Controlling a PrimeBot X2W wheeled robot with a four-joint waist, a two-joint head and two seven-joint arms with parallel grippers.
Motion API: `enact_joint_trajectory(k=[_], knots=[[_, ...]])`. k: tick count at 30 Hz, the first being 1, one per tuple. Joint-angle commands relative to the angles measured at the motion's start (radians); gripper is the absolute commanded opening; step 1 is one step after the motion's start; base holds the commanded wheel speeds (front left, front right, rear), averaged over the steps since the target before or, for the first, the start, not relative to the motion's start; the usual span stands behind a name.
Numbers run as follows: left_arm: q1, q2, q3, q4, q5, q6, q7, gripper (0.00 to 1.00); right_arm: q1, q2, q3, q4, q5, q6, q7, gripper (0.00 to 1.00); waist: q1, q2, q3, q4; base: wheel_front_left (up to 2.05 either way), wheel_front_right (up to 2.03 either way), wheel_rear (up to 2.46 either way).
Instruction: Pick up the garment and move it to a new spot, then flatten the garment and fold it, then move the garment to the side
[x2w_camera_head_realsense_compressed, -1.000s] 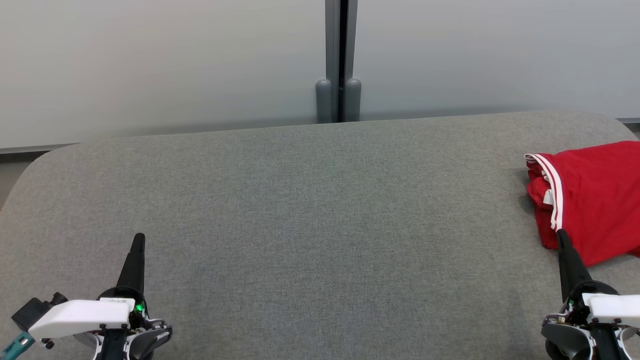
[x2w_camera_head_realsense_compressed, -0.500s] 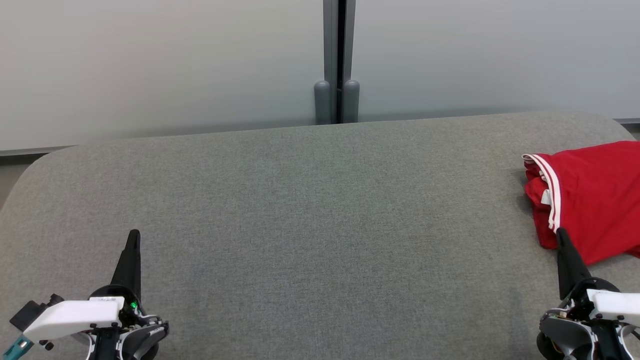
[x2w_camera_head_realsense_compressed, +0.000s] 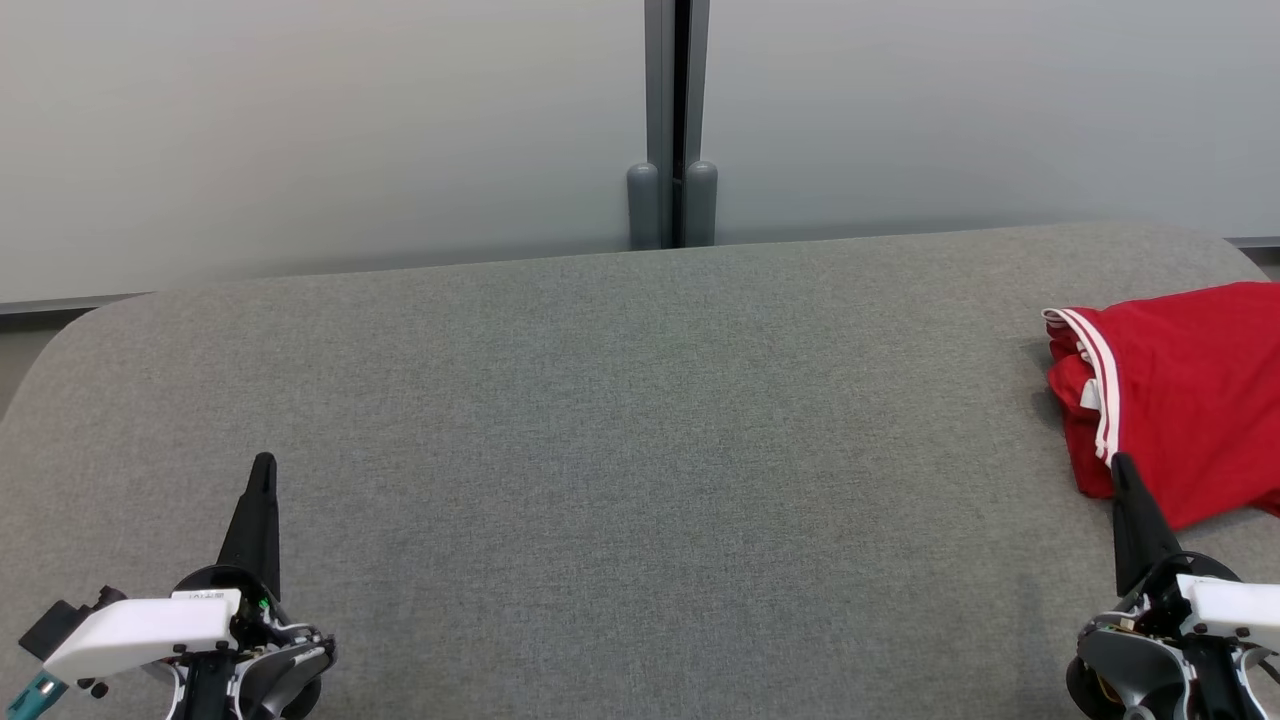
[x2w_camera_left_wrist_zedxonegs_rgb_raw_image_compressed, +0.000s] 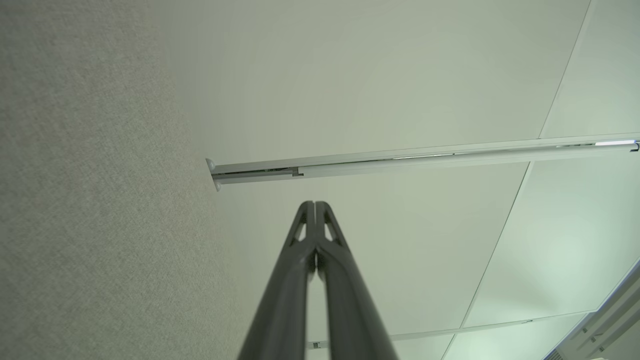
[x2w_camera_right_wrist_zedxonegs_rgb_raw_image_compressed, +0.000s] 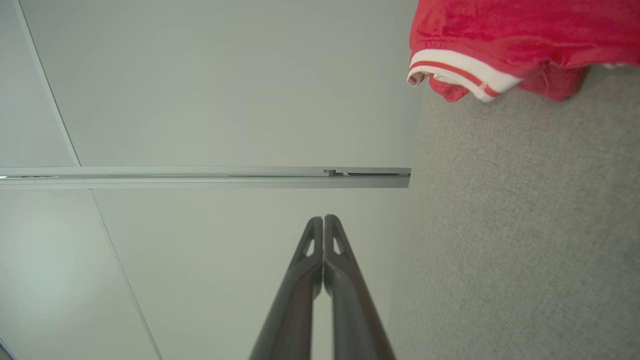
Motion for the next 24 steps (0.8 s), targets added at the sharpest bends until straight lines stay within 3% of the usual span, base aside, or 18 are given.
enact_joint_trajectory(k=[1,24], knots=[[-0.012,0.004,0.005,0.001,-0.001,-0.005,0.001,0.00,-0.009,-0.002,-0.004,0.001,0.001,0.000,0.003,0.00,0.0000,0.0000,0.000,0.000,0.00,0.00,0.00],[-0.013,0.001,0.010,0.001,0.005,-0.004,0.005,0.00,-0.010,0.002,-0.009,0.002,-0.006,0.000,0.008,0.00,0.0000,0.0000,0.000,0.000,0.00,0.00,0.00]])
